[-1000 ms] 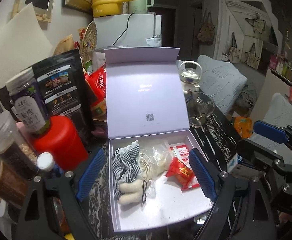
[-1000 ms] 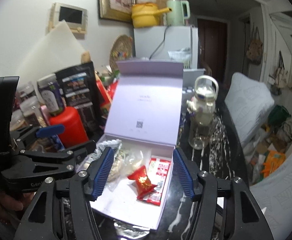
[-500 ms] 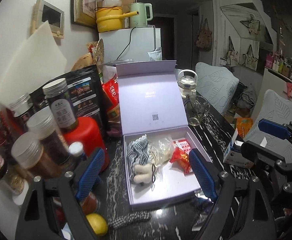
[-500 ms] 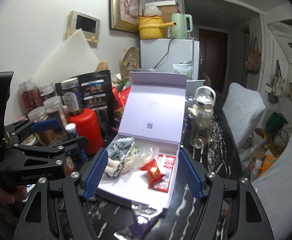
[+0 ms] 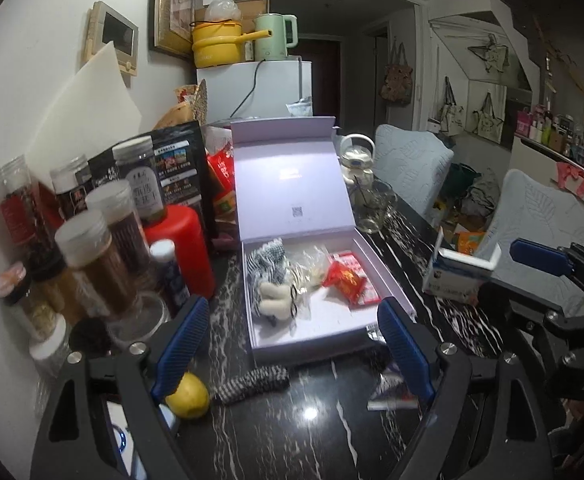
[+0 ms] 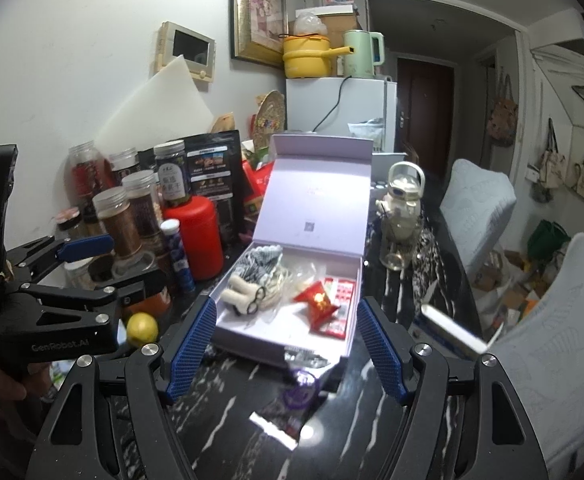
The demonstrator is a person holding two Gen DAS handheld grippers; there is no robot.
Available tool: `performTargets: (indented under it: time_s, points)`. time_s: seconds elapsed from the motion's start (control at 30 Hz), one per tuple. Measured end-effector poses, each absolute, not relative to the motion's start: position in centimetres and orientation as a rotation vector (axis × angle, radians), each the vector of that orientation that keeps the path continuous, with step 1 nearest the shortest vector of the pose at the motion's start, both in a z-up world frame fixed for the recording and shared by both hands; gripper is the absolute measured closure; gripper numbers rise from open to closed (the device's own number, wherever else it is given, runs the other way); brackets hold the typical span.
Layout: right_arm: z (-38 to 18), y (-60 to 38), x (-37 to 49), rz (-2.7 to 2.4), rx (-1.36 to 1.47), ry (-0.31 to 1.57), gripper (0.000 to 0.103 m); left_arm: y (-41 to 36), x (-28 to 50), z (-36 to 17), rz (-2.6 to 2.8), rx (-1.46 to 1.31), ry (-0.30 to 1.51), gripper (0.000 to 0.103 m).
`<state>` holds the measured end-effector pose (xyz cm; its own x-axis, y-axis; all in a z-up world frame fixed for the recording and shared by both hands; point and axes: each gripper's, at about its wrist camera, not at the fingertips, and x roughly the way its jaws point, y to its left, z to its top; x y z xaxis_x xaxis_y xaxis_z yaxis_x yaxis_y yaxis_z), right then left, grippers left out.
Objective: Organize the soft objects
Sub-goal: 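Withdraw both grippers from the box toward the purple-labelled packet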
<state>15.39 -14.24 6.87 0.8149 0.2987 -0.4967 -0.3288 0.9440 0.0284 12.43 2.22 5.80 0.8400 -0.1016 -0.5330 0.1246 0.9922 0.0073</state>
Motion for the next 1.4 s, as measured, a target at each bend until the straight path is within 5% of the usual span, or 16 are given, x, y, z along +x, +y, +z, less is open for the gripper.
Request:
performTargets:
  time_s: [1.4]
  points:
    - [-8.1,-13.3,15.0,0.233,0.088,0.869,0.023,6.8,8.5,-8.1,-0.14,-0.133,0.805,0.016]
